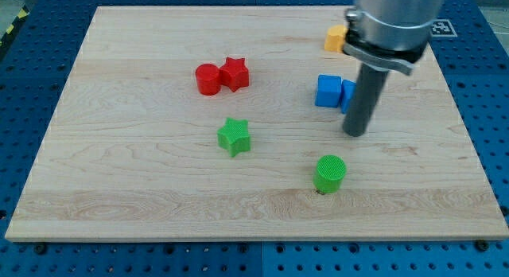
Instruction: Move the green circle to the bottom right side of the green star
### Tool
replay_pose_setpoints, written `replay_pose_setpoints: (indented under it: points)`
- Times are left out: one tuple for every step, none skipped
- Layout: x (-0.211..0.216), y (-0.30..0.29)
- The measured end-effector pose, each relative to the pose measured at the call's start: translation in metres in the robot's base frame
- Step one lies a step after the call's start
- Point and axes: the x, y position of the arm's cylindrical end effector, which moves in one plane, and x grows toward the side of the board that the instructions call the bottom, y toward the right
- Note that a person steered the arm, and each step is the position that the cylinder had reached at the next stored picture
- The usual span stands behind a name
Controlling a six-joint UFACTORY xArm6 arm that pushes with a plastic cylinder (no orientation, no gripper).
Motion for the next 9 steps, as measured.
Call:
replay_pose_setpoints:
  points:
    - [0.029, 0.026]
    - [0.071, 0.04]
    - [0.093, 0.031]
    - [0.103, 0.037]
    - [0.109, 0.021]
    - [0.094, -0.027]
    - [0.077, -0.045]
    - [0.06, -0.059]
    - [0.044, -0.083]
